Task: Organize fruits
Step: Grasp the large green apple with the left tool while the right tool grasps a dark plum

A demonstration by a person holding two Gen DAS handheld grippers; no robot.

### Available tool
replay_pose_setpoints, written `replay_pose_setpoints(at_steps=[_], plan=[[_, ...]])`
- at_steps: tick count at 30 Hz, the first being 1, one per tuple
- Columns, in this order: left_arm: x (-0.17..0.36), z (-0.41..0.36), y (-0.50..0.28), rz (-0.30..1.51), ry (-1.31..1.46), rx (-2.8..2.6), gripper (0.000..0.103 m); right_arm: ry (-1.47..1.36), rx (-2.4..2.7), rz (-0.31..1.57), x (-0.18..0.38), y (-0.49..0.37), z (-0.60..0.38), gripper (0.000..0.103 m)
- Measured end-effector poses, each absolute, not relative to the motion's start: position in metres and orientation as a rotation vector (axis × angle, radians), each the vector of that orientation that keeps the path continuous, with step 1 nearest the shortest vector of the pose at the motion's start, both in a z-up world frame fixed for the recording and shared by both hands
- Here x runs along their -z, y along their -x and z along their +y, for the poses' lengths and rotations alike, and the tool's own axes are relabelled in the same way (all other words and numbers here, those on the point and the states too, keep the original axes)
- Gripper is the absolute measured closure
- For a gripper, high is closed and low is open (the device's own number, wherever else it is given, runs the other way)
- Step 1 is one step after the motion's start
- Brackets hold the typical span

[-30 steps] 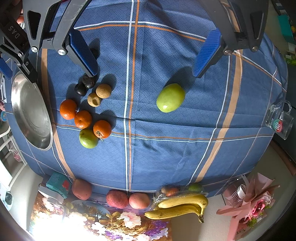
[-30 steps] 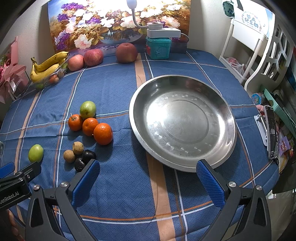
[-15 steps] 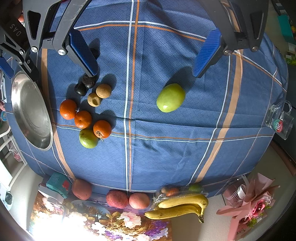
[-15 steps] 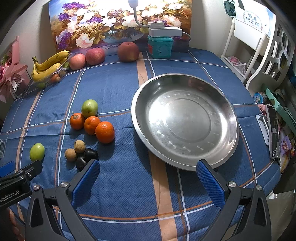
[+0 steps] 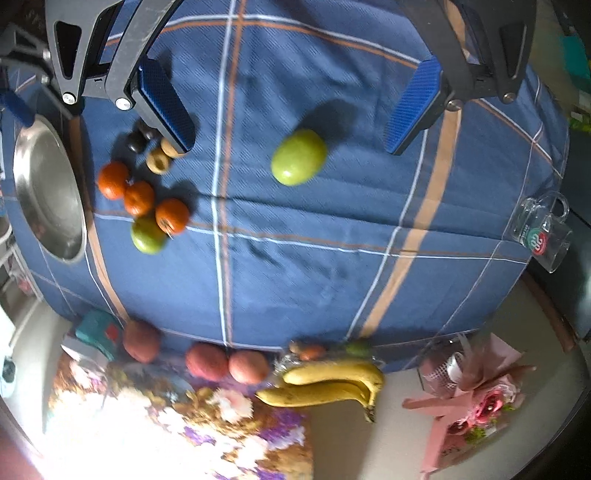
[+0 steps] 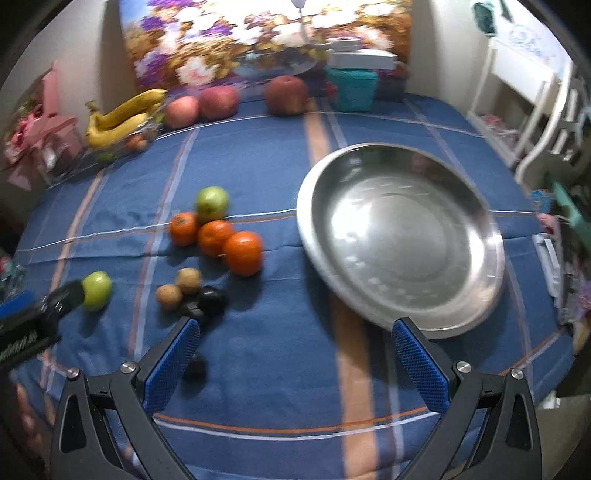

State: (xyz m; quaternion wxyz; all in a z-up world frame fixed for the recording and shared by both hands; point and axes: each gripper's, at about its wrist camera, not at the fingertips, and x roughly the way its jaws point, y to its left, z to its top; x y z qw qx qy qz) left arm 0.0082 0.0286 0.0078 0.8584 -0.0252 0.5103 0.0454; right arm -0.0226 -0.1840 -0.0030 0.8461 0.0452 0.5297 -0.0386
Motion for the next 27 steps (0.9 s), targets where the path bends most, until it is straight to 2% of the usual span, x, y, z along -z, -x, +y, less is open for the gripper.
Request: replay_pose_setpoints(at_steps=[6, 13, 16, 18, 20, 21, 24, 27], plan=[[0.003, 0.066, -0.017, 1.084, 0.155, -0.12, 0.0, -0.141, -0.027, 1.161, 0.013, 0.017, -0.159, 0.0], [0.013, 0.066, -0.025, 1.1, 0.044, -0.108, 0.0, -0.149, -0.052, 1.204, 0.021, 0.012, -0.142, 0.002], [0.018, 0.06, -0.027, 1.12, 0.07, -0.041, 0.0, -0.139, -0.056, 1.234, 0.027, 0.011, -0.139, 0.017], [0.02, 0.055, -0.028, 1.121, 0.059, -0.021, 0.001, -0.142, -0.065, 1.267, 0.034, 0.009, -0.138, 0.02], [0.022, 0.047, -0.03, 1.121, 0.026, -0.002, 0.006, -0.149, -0.073, 1.294, 0.039, 0.007, -0.137, 0.032], [0.024, 0.043, -0.032, 1.128, 0.011, 0.005, 0.007, -0.149, -0.076, 1.305, 0.043, 0.006, -0.137, 0.035], [0.032, 0.038, -0.035, 1.156, -0.007, 0.024, 0.017, -0.147, -0.096, 1.342, 0.052, 0.006, -0.132, 0.039], [0.04, 0.034, -0.039, 1.176, -0.036, 0.023, 0.03, -0.135, -0.117, 1.367, 0.058, 0.005, -0.127, 0.05]])
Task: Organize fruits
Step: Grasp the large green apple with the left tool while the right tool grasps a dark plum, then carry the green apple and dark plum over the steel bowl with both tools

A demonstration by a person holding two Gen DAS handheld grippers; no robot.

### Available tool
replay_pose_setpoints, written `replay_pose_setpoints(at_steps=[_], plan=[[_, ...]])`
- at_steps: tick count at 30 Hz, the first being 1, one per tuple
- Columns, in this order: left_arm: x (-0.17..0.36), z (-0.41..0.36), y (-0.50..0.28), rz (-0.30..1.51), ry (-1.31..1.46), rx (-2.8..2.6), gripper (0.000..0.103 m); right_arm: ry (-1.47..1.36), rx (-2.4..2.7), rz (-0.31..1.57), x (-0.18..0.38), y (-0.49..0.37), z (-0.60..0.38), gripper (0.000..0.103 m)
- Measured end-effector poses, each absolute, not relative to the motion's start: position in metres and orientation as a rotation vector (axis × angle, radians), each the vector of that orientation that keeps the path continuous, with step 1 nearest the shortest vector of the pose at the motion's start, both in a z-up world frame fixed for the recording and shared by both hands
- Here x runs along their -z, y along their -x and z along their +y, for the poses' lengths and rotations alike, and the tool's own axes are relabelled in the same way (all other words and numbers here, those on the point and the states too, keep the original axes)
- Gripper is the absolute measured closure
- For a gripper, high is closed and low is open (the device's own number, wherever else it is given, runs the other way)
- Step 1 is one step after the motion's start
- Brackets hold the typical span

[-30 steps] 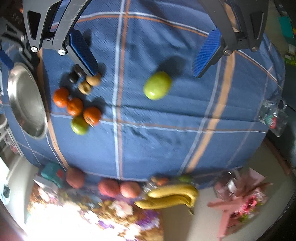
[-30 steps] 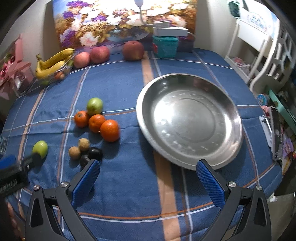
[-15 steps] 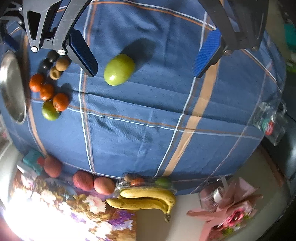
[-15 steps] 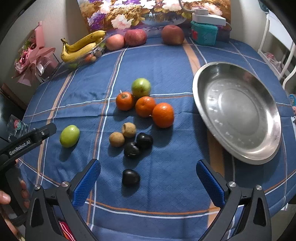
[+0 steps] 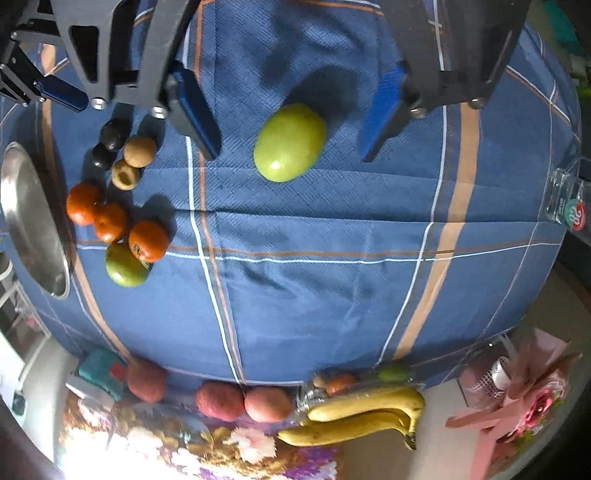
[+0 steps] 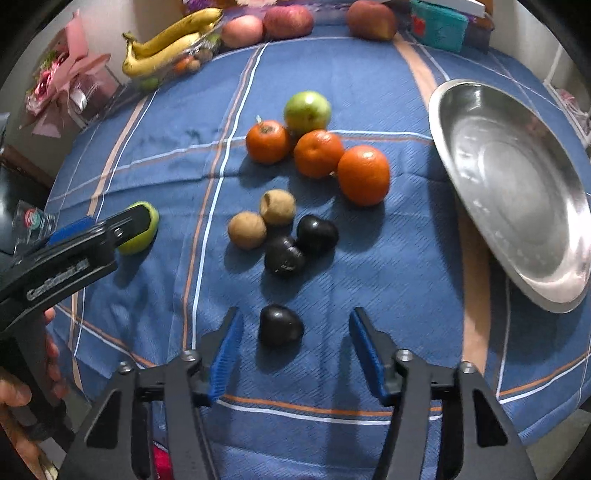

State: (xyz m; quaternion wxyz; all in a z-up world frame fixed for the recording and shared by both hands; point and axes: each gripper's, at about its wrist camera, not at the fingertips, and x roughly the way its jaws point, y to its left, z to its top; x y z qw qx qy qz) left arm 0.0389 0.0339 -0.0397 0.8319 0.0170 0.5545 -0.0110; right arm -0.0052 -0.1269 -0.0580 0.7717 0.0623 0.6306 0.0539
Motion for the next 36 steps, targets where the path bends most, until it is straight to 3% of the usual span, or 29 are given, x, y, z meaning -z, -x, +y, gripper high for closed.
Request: replay_pose_setpoints(at_steps=[4, 8, 11, 24, 36], plan=[[0.047, 0.035, -0.042, 1.201, -0.017, 0.021, 0.037, -0.15, -0.145, 1.393, 0.064, 0.005, -0.122, 0.061], [0.056, 0.036, -0.045, 1.226, -0.021, 0.013, 0.051, -0.147, -0.156, 1.402, 0.067, 0.004, -0.119, 0.072], [0.058, 0.036, -0.045, 1.231, -0.011, 0.015, 0.055, -0.152, -0.153, 1.403, 0.069, 0.004, -0.117, 0.074], [0.054, 0.049, -0.037, 1.238, 0.061, 0.006, 0.055, -0.179, -0.185, 1.353, 0.054, 0.008, -0.121, 0.076], [0.02, 0.052, -0.029, 1.131, 0.133, 0.016, 0.055, -0.19, -0.133, 1.203, 0.015, 0.015, -0.13, 0.076]])
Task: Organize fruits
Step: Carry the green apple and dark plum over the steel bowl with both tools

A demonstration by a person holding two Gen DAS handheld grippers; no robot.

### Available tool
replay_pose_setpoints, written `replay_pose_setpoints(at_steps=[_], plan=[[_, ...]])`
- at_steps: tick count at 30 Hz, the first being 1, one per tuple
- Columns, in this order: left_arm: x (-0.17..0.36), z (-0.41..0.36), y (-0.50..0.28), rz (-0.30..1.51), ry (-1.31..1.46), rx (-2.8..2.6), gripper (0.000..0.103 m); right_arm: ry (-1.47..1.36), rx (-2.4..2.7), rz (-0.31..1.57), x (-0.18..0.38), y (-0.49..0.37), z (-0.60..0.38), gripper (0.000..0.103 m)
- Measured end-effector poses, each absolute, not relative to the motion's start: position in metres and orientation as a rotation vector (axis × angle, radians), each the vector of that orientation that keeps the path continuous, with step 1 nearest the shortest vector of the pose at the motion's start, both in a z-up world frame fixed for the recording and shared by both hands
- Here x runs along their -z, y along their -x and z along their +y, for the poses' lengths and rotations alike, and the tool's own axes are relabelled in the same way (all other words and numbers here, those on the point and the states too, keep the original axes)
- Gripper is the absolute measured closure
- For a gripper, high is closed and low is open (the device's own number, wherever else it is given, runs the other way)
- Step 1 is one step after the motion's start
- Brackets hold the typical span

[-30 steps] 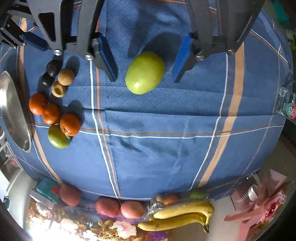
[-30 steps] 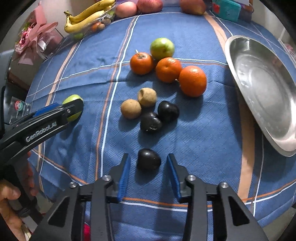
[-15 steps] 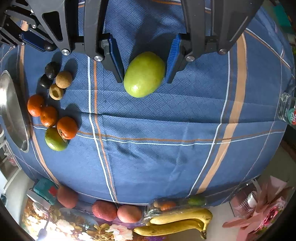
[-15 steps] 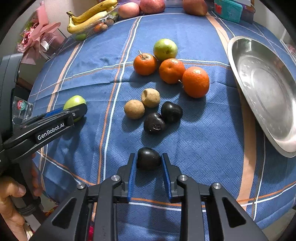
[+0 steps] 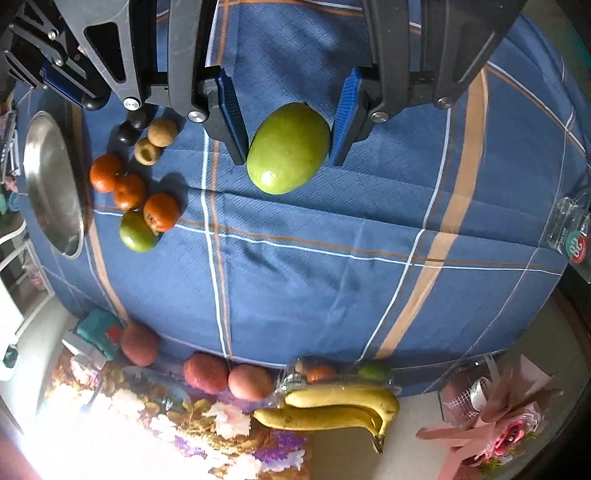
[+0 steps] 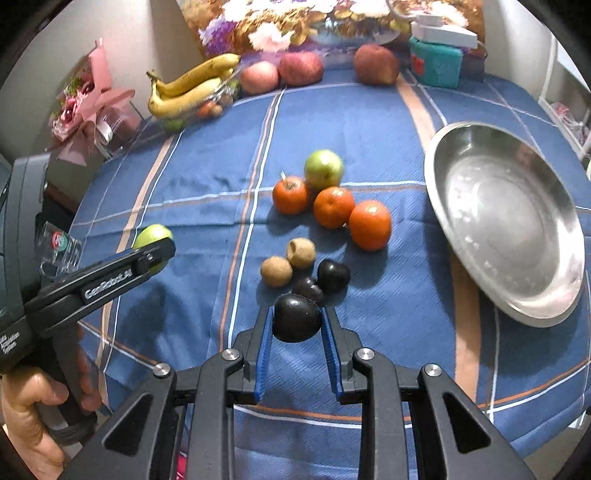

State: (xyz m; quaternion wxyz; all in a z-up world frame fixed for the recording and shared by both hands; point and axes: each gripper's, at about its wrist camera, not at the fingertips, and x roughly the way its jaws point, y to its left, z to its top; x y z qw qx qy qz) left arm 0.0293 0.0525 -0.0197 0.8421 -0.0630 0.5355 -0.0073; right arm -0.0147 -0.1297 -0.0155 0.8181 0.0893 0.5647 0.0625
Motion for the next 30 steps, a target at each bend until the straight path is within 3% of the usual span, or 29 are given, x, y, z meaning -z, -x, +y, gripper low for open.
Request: replay_pose_setpoints(at_steps=[30], plan=[[0.009, 0.024, -0.055, 1.174, 0.23, -0.013, 0.055, -0.275, 0.064, 1.103, -0.026, -0.057, -0.203, 0.076]])
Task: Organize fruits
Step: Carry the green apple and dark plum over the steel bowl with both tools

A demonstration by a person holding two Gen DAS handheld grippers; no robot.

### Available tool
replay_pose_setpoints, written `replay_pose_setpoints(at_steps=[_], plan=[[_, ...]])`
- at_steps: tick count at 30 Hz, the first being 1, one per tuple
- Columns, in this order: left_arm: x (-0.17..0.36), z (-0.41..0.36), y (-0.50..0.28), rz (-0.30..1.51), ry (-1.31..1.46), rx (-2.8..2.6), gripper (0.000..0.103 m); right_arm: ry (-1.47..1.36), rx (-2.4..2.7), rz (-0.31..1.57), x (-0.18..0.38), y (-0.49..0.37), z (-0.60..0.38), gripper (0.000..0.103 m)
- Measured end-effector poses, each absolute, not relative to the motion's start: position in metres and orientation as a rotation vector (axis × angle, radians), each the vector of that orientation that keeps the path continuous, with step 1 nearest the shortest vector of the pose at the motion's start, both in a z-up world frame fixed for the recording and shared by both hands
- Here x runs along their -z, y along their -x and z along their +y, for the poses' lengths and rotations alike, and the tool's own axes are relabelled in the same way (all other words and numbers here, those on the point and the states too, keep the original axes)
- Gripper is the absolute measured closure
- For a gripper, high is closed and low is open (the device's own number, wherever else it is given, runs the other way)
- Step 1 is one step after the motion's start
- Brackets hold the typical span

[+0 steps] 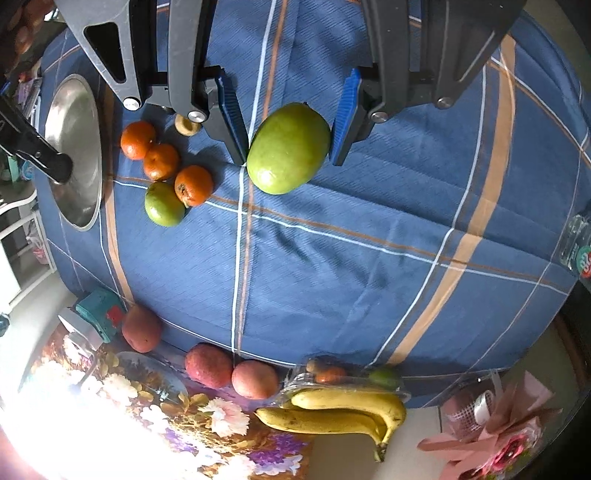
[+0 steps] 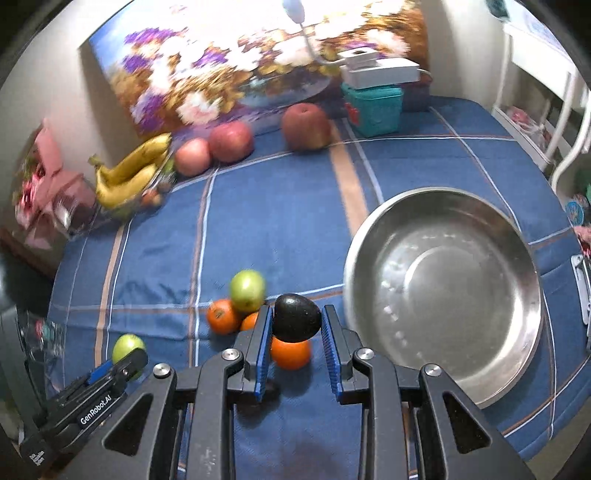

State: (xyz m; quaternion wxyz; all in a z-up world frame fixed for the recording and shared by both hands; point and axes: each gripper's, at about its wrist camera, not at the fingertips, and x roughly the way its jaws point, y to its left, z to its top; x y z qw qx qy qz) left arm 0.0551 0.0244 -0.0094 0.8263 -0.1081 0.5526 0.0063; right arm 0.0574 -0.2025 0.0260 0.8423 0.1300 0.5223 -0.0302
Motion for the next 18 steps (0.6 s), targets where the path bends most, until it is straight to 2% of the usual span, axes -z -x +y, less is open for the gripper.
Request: replay_pose_setpoints(at_steps=[8, 18], plan=[[-0.01, -0.016, -0.07, 1.171, 0.173, 0.043, 0.055, -0.289, 0.215, 1.087, -0.028, -0.054, -0.26, 0.076], [-0.035, -0.126, -0.084, 1.146, -0.006, 0.271, 0.055, -0.354, 0.406, 1.061, -0.035, -0.038, -0.341, 0.076]])
